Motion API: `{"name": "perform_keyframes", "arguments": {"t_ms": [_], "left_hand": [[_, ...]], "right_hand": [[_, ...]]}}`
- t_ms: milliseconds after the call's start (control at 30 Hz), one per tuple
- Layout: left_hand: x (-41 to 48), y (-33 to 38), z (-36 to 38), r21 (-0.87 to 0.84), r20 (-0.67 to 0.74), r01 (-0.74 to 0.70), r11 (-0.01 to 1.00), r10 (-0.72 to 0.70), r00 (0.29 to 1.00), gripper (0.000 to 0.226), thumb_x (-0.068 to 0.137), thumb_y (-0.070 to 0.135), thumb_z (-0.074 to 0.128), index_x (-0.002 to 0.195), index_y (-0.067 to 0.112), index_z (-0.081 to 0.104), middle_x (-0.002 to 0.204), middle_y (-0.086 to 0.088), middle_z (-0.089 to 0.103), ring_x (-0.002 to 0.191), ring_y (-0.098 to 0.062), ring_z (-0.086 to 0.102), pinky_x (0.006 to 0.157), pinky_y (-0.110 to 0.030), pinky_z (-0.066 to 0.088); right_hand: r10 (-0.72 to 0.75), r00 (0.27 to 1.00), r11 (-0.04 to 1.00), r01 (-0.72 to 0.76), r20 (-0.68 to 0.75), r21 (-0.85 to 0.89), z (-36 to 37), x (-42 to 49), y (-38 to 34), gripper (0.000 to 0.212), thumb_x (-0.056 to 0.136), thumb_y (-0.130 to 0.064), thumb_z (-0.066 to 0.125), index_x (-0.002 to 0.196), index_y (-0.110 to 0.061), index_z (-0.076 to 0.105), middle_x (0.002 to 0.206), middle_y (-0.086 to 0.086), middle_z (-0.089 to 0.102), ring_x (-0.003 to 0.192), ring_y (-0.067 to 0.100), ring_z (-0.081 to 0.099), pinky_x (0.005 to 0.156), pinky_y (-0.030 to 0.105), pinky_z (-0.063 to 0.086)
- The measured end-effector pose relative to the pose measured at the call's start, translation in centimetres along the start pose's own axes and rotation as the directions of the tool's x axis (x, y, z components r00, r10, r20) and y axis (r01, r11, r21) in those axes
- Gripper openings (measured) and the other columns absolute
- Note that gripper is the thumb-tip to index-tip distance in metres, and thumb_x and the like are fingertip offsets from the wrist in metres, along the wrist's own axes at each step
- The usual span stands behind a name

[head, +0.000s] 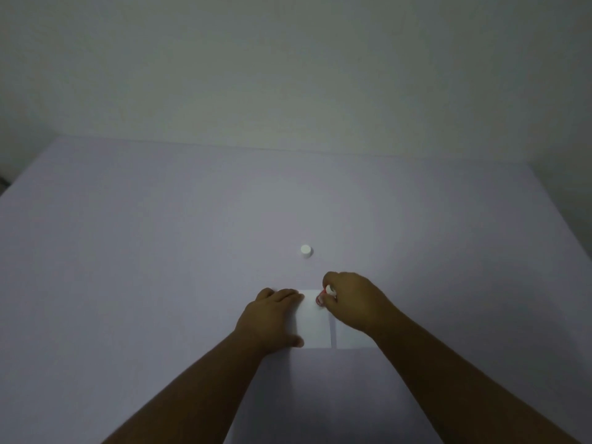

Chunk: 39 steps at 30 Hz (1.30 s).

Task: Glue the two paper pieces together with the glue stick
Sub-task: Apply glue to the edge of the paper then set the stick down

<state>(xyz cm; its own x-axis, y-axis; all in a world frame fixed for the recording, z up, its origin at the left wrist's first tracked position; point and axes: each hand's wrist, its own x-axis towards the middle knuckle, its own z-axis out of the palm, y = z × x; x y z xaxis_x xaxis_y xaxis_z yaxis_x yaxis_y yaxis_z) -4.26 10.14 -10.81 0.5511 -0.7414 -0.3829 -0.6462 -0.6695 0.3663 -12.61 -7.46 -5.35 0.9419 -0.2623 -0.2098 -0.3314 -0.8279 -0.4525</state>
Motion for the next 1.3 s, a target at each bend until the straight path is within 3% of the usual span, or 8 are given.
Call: {"name": "perform_keyframes", "arguments": {"t_ms": [100, 167, 333, 567, 767, 1000, 1167, 1300], "left_hand": [[0.0, 0.1, 0.0, -0.009, -0.002, 0.003, 1.000, -0.003, 1.000, 0.092, 0.065, 0.058, 0.069, 0.144, 0.032, 0.029, 0.151, 0.014, 0.033, 0.133, -0.018, 0.029, 0.107, -0.037, 0.034], [-0.1, 0.1, 0.0, -0.003, -0.005, 0.003, 1.000, -0.003, 1.000, 0.092, 0.065, 0.059, 0.069, 0.144, 0.033, 0.029, 0.151, 0.014, 0.033, 0.133, -0.018, 0.028, 0.107, -0.037, 0.034], [0.0, 0.2, 0.0, 0.006, -0.001, -0.002, 1.000, 0.002, 1.000, 0.093, 0.065, 0.059, 0.068, 0.144, 0.032, 0.028, 0.151, 0.013, 0.033, 0.133, -0.020, 0.029, 0.106, -0.038, 0.035], [0.1, 0.1, 0.2, 0.011, -0.013, 0.007, 1.000, -0.007, 1.000, 0.093, 0.062, 0.059, 0.068, 0.143, 0.032, 0.029, 0.150, 0.014, 0.034, 0.132, -0.019, 0.030, 0.105, -0.038, 0.036], [0.1, 0.0, 0.2, 0.013, -0.002, 0.001, 1.000, -0.001, 1.000, 0.094, 0.063, 0.060, 0.068, 0.144, 0.031, 0.029, 0.151, 0.013, 0.033, 0.134, -0.020, 0.029, 0.108, -0.038, 0.035], [0.1, 0.2, 0.2, 0.010, -0.011, 0.005, 1.000, -0.005, 1.000, 0.094, 0.061, 0.059, 0.069, 0.142, 0.030, 0.031, 0.149, 0.012, 0.036, 0.132, -0.020, 0.031, 0.107, -0.038, 0.036], [0.2, 0.1, 0.2, 0.011, -0.001, 0.010, 1.000, -0.010, 1.000, 0.094, 0.061, 0.059, 0.068, 0.142, 0.030, 0.030, 0.149, 0.012, 0.036, 0.132, -0.020, 0.031, 0.106, -0.038, 0.036], [0.2, 0.2, 0.2, 0.012, 0.002, 0.013, 1.000, -0.013, 1.000, 0.095, 0.062, 0.059, 0.069, 0.143, 0.030, 0.030, 0.149, 0.011, 0.035, 0.132, -0.021, 0.031, 0.106, -0.039, 0.036]], "right_hand": [[-0.043, 0.994, 0.999, 0.043, 0.097, 0.000, 0.7, -1.6, 0.1, 0.014, 0.082, -0.032, 0.054, 0.088, -0.019, 0.057, 0.089, 0.001, 0.064, 0.075, 0.013, 0.048, 0.064, 0.027, 0.034], [-0.036, 0.992, 0.999, 0.033, 0.121, 0.027, 0.7, -2.1, 0.3, 0.015, 0.081, -0.032, 0.056, 0.089, -0.019, 0.058, 0.090, 0.000, 0.064, 0.074, 0.012, 0.046, 0.065, 0.027, 0.036], [0.014, 1.000, 1.000, -0.014, 0.012, 0.021, -0.4, -1.5, 0.3, 0.020, 0.084, -0.031, 0.054, 0.095, -0.015, 0.058, 0.092, 0.005, 0.065, 0.084, 0.021, 0.057, 0.074, 0.036, 0.048], [-0.032, 0.991, 0.998, 0.026, 0.127, 0.050, 0.6, -2.8, 0.3, 0.015, 0.081, -0.031, 0.056, 0.086, -0.018, 0.058, 0.089, 0.000, 0.065, 0.076, 0.011, 0.049, 0.071, 0.029, 0.043], [0.039, 0.999, 0.996, -0.038, -0.010, 0.077, 0.3, -1.4, -0.2, 0.017, 0.084, -0.031, 0.053, 0.092, -0.016, 0.057, 0.090, 0.005, 0.064, 0.081, 0.020, 0.056, 0.074, 0.037, 0.049], [-0.064, 0.995, 0.996, 0.060, 0.071, 0.058, 1.4, -1.3, -1.5, 0.018, 0.082, -0.030, 0.054, 0.093, -0.016, 0.058, 0.092, 0.005, 0.066, 0.086, 0.022, 0.058, 0.075, 0.036, 0.048], [0.015, 0.999, 0.998, -0.012, -0.038, 0.069, 0.6, 0.2, -1.3, 0.019, 0.086, -0.031, 0.053, 0.094, -0.015, 0.058, 0.091, 0.007, 0.065, 0.078, 0.019, 0.056, 0.072, 0.036, 0.050], [-0.002, 1.000, 0.999, 0.001, 0.021, 0.042, 0.8, -0.1, -1.3, 0.020, 0.084, -0.032, 0.054, 0.094, -0.016, 0.058, 0.093, 0.006, 0.065, 0.081, 0.019, 0.055, 0.072, 0.034, 0.047]]}}
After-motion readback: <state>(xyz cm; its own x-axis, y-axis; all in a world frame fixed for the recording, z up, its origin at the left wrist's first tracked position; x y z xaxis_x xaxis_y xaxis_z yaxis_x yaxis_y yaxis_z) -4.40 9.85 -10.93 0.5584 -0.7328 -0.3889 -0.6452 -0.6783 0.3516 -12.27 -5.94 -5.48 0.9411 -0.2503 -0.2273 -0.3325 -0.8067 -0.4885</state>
